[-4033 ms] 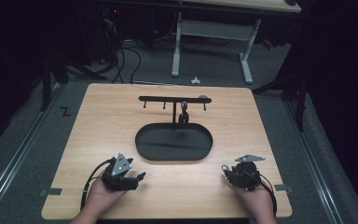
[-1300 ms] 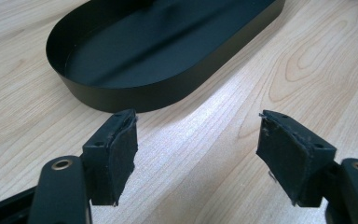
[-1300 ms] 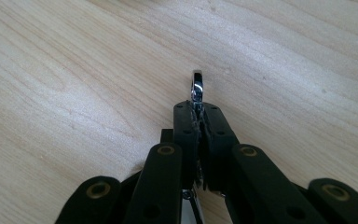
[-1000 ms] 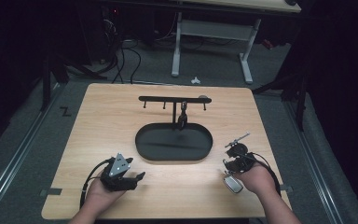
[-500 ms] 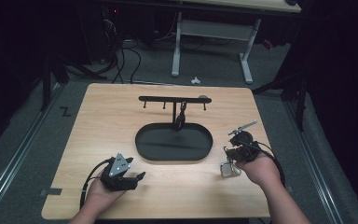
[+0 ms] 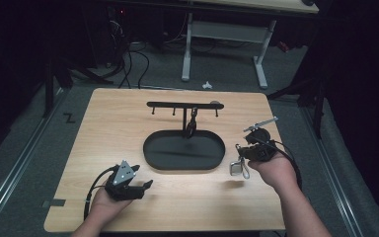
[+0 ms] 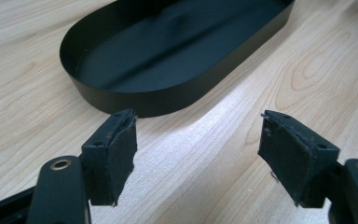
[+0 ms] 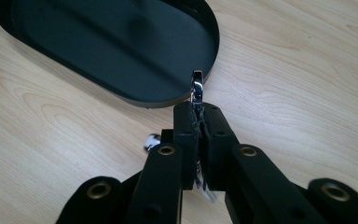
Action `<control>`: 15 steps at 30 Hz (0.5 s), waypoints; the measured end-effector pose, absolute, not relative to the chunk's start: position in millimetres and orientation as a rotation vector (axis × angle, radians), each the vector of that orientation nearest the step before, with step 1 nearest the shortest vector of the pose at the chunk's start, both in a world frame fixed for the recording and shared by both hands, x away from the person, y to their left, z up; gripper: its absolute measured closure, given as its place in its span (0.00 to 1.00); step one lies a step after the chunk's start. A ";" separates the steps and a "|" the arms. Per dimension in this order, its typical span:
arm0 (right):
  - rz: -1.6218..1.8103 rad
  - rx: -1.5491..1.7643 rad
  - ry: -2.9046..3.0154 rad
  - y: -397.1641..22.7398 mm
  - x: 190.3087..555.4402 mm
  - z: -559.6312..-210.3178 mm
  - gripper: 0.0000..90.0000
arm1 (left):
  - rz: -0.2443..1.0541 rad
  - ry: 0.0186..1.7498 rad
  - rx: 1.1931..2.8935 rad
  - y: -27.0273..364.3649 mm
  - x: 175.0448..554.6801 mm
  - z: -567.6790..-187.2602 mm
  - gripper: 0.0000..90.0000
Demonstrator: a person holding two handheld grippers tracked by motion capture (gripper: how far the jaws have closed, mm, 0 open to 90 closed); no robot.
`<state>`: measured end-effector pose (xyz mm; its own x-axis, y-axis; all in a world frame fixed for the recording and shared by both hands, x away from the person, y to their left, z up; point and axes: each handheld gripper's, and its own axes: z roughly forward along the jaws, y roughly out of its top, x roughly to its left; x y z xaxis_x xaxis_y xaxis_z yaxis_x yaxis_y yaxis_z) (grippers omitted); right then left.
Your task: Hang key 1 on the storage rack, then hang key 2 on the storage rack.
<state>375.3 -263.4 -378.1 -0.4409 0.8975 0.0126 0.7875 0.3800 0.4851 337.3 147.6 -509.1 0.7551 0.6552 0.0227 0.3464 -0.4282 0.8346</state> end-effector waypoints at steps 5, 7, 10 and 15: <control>0.626 1.483 2.394 -258.0 381.0 -374.5 0.96 | 0.423 0.751 2.056 150.6 337.5 -509.4 0.31; 0.633 1.470 2.392 -255.1 384.1 -371.6 0.96 | 0.425 0.747 2.056 151.8 335.8 -508.8 0.31; 0.641 1.456 2.391 -252.2 387.4 -368.7 0.96 | 0.429 0.745 2.049 152.8 334.6 -507.5 0.31; 0.630 1.419 2.399 -244.0 397.7 -361.7 0.96 | 0.422 0.752 2.047 152.7 334.0 -508.2 0.31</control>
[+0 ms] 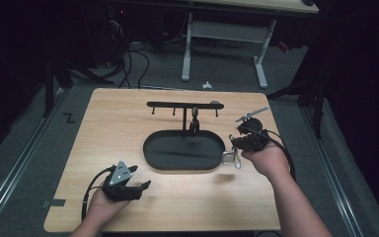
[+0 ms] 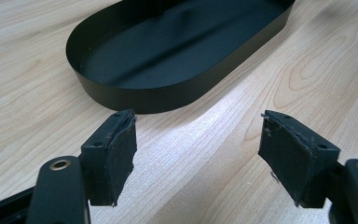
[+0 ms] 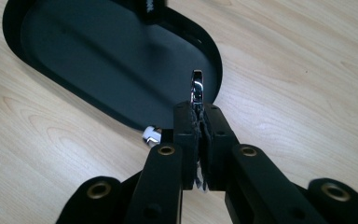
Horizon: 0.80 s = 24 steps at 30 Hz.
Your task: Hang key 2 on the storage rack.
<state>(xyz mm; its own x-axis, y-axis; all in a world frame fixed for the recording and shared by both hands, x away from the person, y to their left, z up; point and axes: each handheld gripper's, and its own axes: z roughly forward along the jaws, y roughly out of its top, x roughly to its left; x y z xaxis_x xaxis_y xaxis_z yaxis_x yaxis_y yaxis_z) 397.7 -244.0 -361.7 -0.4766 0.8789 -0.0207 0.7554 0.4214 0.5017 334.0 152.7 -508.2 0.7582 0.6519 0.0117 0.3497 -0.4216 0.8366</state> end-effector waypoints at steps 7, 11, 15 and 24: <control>0.651 1.403 2.395 -238.4 407.7 -352.0 0.96 | 0.421 0.754 2.054 155.4 333.7 -510.8 0.31; 0.655 1.401 2.399 -234.7 411.7 -349.2 0.96 | 0.426 0.763 2.045 159.1 332.2 -508.8 0.31; 0.669 1.375 2.406 -227.9 418.6 -343.8 0.96 | 0.441 0.764 2.052 161.6 328.5 -508.3 0.31; 0.710 1.357 2.434 -218.3 437.8 -339.5 0.96 | 0.465 0.795 2.061 168.4 322.1 -509.2 0.31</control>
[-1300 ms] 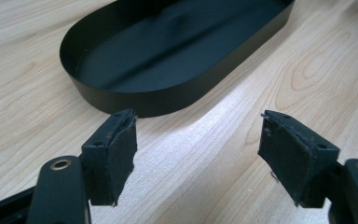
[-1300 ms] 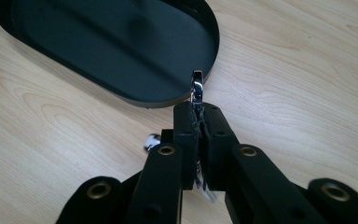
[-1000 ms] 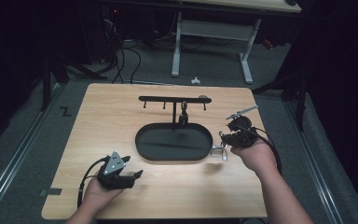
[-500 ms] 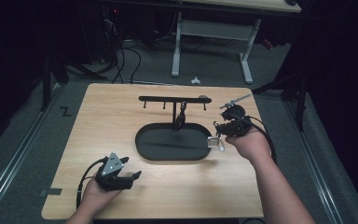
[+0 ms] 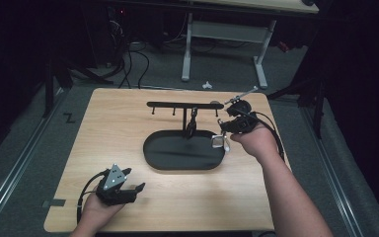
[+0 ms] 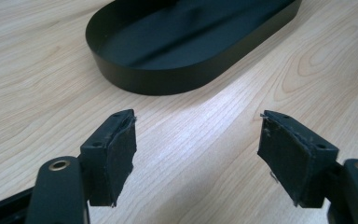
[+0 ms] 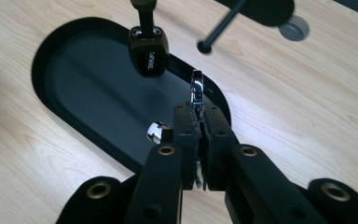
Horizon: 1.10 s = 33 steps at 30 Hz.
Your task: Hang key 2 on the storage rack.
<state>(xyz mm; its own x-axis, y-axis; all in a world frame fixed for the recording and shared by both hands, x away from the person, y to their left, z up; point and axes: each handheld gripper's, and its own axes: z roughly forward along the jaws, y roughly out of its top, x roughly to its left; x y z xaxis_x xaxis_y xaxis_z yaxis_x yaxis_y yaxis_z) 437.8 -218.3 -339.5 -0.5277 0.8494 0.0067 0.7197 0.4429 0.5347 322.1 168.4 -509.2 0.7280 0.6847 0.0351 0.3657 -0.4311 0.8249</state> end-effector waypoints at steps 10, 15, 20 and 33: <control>0.724 1.318 2.437 -208.9 444.5 -331.6 0.96 | 0.463 0.811 2.077 172.0 321.3 -510.6 0.31; 0.722 1.336 2.427 -210.4 449.8 -331.1 0.96 | 0.460 0.809 2.078 171.6 321.6 -510.8 0.31; 0.718 1.353 2.422 -213.4 455.6 -333.9 0.96 | 0.453 0.813 2.083 171.8 323.4 -512.1 0.31; 0.711 1.376 2.398 -216.7 462.9 -341.8 0.90 | 0.438 0.809 2.097 171.7 323.2 -512.6 0.31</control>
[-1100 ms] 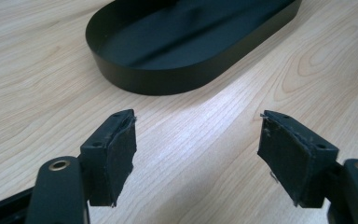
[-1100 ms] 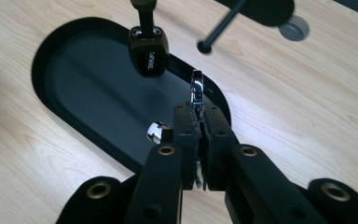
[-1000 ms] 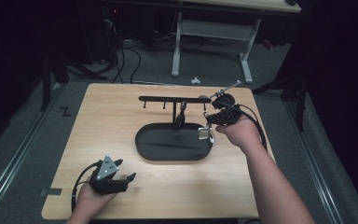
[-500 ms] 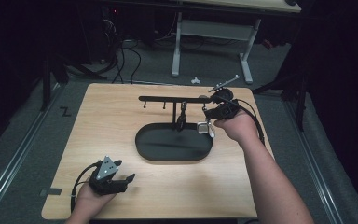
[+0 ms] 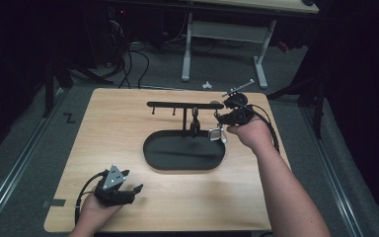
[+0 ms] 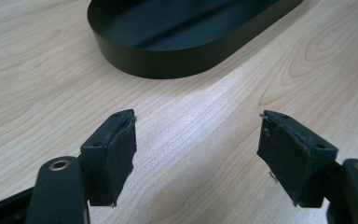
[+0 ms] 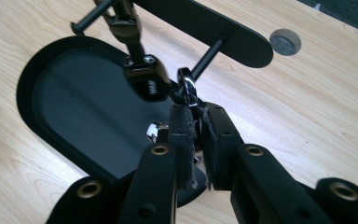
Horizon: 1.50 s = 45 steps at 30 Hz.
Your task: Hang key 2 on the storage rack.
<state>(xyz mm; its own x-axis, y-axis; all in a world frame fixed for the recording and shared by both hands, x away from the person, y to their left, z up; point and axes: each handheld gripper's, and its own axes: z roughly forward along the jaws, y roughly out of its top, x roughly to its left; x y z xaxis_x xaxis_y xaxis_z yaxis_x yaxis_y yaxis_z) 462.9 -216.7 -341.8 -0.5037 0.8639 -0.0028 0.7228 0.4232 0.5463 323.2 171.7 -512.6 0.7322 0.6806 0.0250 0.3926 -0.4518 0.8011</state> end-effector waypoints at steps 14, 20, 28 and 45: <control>0.727 1.441 2.359 -217.4 453.6 -347.4 0.75 | 0.435 0.801 2.095 169.9 322.9 -513.2 0.31; 0.719 1.462 2.354 -216.3 453.3 -354.8 0.74 | 0.428 0.798 2.098 168.9 323.7 -514.0 0.31; 0.729 1.442 2.323 -207.7 464.4 -360.6 0.85 | 0.431 0.795 2.099 170.0 323.2 -513.4 0.31; 0.736 1.396 2.288 -212.7 442.3 -366.0 0.75 | 0.436 0.796 2.092 169.5 323.8 -512.6 0.31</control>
